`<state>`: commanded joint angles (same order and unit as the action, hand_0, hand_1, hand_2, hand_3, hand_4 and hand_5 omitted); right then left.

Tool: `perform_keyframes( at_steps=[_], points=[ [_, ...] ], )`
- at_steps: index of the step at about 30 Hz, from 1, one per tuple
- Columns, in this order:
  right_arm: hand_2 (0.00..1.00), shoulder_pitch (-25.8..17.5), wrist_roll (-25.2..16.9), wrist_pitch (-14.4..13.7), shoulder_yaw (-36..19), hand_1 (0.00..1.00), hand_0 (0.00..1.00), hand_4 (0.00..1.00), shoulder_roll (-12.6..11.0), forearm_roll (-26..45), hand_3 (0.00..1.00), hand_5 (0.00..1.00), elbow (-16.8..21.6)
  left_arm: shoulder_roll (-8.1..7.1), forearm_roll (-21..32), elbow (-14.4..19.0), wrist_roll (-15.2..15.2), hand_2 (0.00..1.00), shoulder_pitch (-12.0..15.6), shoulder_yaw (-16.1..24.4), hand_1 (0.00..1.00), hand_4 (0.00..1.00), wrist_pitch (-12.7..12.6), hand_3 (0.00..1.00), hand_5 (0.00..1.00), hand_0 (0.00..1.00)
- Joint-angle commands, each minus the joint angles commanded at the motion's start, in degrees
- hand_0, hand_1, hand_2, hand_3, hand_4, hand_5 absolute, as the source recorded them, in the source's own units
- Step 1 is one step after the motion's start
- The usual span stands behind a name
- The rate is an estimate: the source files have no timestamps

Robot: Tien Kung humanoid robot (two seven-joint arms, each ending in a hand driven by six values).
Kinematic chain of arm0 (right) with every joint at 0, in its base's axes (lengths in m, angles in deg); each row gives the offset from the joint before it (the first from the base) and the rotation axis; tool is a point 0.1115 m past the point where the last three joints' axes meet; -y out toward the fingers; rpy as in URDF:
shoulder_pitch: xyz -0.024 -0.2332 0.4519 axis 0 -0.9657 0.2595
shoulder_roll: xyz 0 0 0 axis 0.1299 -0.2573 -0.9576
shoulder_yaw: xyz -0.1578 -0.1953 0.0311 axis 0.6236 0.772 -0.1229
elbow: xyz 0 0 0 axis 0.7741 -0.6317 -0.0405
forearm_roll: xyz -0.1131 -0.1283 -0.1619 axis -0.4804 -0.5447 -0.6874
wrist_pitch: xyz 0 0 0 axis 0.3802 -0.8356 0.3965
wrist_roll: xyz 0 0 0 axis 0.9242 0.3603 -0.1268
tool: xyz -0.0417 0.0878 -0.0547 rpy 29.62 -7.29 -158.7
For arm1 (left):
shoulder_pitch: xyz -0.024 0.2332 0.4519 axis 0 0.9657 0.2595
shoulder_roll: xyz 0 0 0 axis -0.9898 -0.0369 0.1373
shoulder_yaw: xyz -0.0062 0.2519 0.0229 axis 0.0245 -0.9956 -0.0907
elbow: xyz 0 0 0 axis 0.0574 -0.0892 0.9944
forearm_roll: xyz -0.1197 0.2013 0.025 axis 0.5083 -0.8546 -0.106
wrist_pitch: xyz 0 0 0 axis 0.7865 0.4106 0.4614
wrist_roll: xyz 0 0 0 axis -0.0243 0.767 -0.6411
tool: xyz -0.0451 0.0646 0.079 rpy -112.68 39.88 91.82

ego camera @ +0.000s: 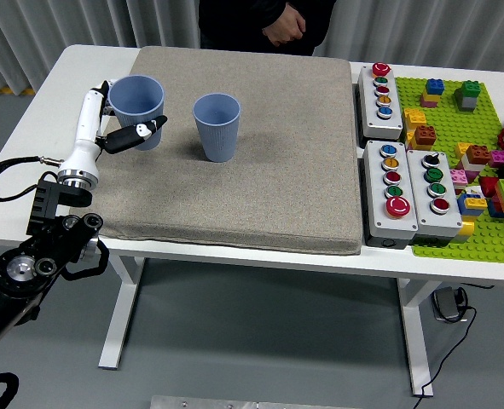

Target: Pick cup pour cup place

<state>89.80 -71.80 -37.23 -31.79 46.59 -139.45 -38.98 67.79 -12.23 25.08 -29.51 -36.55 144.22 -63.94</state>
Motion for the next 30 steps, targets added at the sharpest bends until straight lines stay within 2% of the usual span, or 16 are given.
perform_keyframes(
  at_steps=[2, 15, 21, 28, 30],
  points=[
    [0.694, 0.0, 0.0, 0.0, -0.1, 0.711, 0.7, 0.125, 0.0, -0.1, 0.648, 0.332, 0.0, 0.14, 1.0, -0.6, -0.8, 0.536, 0.3, -0.3, 0.515, 0.844, 0.4, 0.542, 0.067, 0.436],
    [0.694, -0.1, -0.1, 0.0, -0.1, 0.711, 0.7, 0.124, 0.0, -0.4, 0.647, 0.332, 0.0, 1.69, 7.5, -5.9, -7.3, 0.537, 2.3, -2.5, 0.515, 0.841, -3.0, 0.55, 0.08, 0.451],
    [0.694, 0.0, -0.1, 0.0, -0.1, 0.71, 0.7, 0.123, 0.0, -0.3, 0.647, 0.33, -0.1, 2.12, 8.6, -6.6, -8.2, 0.537, 3.2, -3.2, 0.514, 0.838, -3.6, 0.549, 0.086, 0.457],
    [0.694, 0.2, -0.1, 0.0, -0.2, 0.711, 0.7, 0.123, 0.0, -0.3, 0.646, 0.332, -0.1, 2.5, 7.0, -6.8, -8.1, 0.54, 3.0, -3.0, 0.516, 0.838, -2.5, 0.554, 0.093, 0.474],
    [0.694, 0.3, -0.1, 0.0, -0.2, 0.71, 0.7, 0.121, 0.0, -0.1, 0.647, 0.329, -0.1, 2.49, 6.7, -6.8, -8.0, 0.56, 3.0, -2.9, 0.52, 0.845, -2.2, 0.588, 0.111, 0.506]
  ],
)
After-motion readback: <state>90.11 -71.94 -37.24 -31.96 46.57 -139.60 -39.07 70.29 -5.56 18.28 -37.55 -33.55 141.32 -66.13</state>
